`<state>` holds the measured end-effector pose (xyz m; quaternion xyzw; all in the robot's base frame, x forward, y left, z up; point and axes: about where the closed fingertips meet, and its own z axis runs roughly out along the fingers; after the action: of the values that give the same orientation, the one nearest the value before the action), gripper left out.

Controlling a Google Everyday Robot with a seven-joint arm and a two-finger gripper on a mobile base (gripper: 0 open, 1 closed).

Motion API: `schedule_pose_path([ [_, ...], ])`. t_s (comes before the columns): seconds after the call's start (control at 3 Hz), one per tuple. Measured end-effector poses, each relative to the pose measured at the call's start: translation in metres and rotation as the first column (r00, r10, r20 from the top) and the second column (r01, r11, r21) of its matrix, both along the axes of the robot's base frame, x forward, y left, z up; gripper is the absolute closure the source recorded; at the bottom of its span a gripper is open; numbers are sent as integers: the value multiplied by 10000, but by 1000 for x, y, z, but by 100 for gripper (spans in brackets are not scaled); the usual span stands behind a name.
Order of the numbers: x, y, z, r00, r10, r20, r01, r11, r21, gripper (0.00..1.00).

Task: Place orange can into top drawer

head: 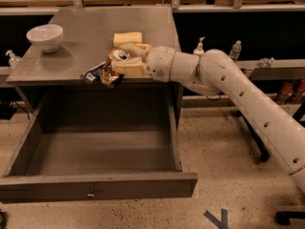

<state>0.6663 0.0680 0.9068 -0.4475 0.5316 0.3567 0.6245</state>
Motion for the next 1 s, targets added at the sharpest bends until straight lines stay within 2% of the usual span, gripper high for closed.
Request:
schedule_pose_path([
  [0.33,-14,-13,13,9973,577,459,-605,9963,615,100],
  [0.67,-36,-15,16,9919,1175,484,-1185,9928,174,100],
  [1.0,-63,-14,7,9824,1860,-149,-1866,9807,-589,100],
])
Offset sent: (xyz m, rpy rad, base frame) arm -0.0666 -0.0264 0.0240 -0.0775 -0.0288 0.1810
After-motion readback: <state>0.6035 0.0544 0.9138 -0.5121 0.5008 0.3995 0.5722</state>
